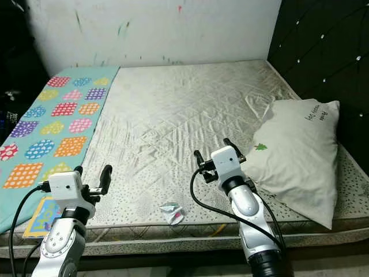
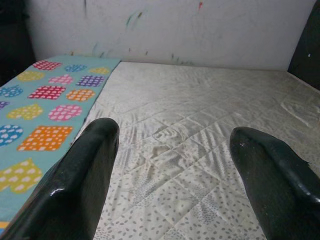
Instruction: Clean up the room
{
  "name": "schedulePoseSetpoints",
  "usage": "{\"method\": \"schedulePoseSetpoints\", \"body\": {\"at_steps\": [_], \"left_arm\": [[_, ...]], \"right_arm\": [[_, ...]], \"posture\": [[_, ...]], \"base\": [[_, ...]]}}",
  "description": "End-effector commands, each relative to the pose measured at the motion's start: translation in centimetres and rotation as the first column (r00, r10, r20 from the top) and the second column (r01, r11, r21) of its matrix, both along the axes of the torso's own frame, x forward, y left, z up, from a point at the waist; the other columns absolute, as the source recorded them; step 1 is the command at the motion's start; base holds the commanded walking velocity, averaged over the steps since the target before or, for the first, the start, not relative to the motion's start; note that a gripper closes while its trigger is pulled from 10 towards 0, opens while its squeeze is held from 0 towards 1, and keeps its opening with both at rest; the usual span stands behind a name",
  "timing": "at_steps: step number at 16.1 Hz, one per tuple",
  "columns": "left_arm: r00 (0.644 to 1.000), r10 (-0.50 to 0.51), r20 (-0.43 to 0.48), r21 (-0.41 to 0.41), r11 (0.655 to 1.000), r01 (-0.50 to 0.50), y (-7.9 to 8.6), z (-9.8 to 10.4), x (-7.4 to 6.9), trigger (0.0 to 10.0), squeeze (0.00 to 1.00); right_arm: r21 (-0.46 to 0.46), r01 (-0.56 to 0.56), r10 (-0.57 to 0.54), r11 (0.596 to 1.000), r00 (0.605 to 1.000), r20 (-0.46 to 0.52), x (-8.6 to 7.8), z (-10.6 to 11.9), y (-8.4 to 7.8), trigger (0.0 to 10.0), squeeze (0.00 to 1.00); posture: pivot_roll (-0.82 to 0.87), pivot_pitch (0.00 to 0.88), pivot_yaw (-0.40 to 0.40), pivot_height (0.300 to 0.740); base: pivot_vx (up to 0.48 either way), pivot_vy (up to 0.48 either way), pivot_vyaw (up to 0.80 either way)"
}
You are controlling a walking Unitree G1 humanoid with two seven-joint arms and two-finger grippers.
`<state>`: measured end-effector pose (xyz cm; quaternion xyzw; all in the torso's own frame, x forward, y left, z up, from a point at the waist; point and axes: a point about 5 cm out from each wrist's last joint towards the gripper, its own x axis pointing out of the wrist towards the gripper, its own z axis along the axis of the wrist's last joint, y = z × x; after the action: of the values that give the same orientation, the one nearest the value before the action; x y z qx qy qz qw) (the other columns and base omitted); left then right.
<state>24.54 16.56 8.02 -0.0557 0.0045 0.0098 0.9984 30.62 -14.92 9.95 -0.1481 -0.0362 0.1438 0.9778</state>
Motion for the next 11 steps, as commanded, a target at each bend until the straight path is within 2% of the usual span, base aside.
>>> {"method": "schedulePoseSetpoints", "body": {"at_steps": [1, 5, 11], "left_arm": [[1.0, 0.007, -0.001, 0.016, 1.0, -0.007, 0.4, 0.2, -0.1, 10.0, 0.0], [1.0, 0.009, -0.001, 0.018, 1.0, -0.009, 0.4, 0.3, 0.0, 10.0, 0.0], [1.0, 0.021, -0.009, 0.022, 1.0, -0.021, 0.4, 0.1, -0.4, 10.0, 0.0]], "right_arm": [[0.021, -0.005, 0.004, 1.0, 1.0, 0.023, -0.1, 0.6, 0.1, 10.0, 0.0], [0.017, -0.048, 0.048, 0.999, 0.999, 0.019, -0.3, 0.4, 0.8, 10.0, 0.0], [0.016, -0.08, 0.08, 0.997, 0.997, 0.007, -0.6, 0.2, 1.2, 10.0, 0.0]], "posture": [[-0.13, 0.0, 0.067, 0.74], [-0.12, 0.0, 0.064, 0.74], [-0.12, 0.0, 0.058, 0.675]], "base": [[0.0, 0.0, 0.0], [0.0, 0.0, 0.0], [0.0, 0.0, 0.0]]}}
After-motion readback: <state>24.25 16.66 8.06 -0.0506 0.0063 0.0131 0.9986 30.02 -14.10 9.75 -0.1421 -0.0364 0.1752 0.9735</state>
